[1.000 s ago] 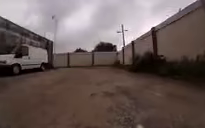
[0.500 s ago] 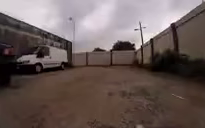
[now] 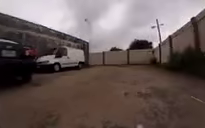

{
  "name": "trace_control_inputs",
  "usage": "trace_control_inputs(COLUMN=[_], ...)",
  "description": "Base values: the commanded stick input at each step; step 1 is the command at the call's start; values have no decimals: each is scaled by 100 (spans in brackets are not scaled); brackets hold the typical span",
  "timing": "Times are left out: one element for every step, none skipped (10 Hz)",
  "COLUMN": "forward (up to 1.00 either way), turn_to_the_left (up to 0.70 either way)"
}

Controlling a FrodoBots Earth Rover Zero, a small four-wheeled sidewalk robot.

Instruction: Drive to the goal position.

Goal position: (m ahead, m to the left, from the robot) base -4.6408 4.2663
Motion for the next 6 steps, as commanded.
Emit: trace_control_inputs(forward=[0, 0, 0, 0, 0, 0], turn_to_the_left=[70, 70, 70, 70, 70, 70])
